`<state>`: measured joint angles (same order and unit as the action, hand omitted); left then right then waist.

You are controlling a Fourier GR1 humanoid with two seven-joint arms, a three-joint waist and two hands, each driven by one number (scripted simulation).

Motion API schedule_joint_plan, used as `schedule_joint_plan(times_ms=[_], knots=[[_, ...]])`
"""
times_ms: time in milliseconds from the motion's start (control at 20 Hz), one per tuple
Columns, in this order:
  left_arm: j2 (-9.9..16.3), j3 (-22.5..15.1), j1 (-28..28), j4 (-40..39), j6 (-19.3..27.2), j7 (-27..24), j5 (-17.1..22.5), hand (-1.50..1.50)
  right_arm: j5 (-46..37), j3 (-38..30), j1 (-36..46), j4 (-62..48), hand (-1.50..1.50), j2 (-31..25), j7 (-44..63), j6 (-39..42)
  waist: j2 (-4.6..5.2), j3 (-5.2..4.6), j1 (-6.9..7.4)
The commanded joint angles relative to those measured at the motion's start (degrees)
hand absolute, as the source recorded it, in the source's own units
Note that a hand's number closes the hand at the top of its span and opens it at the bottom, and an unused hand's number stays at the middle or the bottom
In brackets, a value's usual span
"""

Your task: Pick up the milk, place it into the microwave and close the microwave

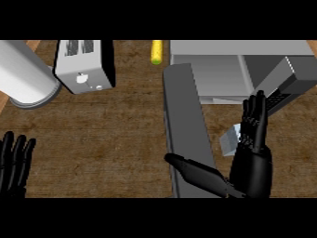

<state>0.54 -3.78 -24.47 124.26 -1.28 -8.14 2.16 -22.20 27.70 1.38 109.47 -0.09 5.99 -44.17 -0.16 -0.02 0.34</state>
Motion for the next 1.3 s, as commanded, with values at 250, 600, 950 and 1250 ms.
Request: schedule_joint_plan(times_ms=[250,600,950,1250], knots=[[0.28,-1.94,-6.58,5.47,-0.82,0.10,-0.33,-1.50,-2.36,-2.15,-3.54,-2.92,-1.50,-0.86,-2.72,-3.62,0.06,0.03,-0.10],[0.86,-0.81,-10.03,0.10,-3.42,-9.42,0.39,-1.50,5.80,-5.83,-5.17,-9.00,-1.50,-0.56,-11.50,-4.21,0.08,0.03,0.03],[1.71,2.21,-6.76,1.24,-3.27,-5.10,3.45,-1.50,9.89,-11.14,-7.72,-14.22,-1.50,-1.67,-18.83,-3.44,0.14,0.03,-0.27],[-0.24,-3.22,-10.58,1.52,-2.42,-7.56,-1.31,-1.50,20.46,-18.81,-8.34,-21.93,-1.50,-1.45,-31.08,2.19,0.13,0.05,-0.15]])
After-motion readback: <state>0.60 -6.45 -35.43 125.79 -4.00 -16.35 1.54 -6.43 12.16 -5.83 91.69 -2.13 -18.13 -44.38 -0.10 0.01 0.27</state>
